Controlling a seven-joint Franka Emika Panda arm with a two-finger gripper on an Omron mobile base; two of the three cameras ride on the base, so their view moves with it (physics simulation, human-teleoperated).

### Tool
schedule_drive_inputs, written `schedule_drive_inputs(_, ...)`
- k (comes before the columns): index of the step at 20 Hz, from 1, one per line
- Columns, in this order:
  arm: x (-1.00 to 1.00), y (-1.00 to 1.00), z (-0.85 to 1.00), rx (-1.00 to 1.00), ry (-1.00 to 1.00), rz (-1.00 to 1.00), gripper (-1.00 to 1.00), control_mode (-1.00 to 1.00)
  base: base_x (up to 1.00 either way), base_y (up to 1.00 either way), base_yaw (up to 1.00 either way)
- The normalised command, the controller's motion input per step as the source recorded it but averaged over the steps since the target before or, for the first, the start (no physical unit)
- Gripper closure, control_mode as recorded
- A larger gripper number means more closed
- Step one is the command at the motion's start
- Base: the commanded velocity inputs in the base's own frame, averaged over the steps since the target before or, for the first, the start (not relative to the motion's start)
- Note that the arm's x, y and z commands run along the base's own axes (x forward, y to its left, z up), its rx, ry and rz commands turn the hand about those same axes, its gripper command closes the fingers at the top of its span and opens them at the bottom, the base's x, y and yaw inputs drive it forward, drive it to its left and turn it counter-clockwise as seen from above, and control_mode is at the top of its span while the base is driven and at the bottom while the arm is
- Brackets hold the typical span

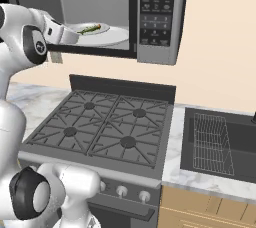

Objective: Transport the fish from the fridge to the microwave and turn on the microwave.

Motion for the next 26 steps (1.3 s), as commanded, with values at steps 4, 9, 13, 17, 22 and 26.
schedule_drive_inputs(4, -0.7, -0.19, 0.0, 0.0, -0.05, 0.01, -1.0, -1.0, 0.0, 0.0, 0.0)
schedule_drive_inputs(9, -0.79, -0.04, 0.0, -0.01, -0.02, 0.03, 1.0, -1.0, 0.0, 0.0, 0.0)
schedule_drive_inputs(13, -0.8, 0.0, 0.0, 0.0, -0.01, 0.01, 1.0, -1.0, 0.0, 0.0, 0.0)
schedule_drive_inputs(17, -0.8, 0.0, 0.0, 0.0, -0.02, 0.0, 1.0, -1.0, 0.0, 0.0, 0.0)
schedule_drive_inputs(22, -0.79, 0.0, 0.0, 0.0, -0.04, 0.0, 1.0, -1.0, 0.0, 0.0, 0.0)
schedule_drive_inputs(26, -0.71, 0.0, 0.0, 0.0, -0.05, 0.0, 1.0, -1.0, 0.0, 0.0, 0.0)
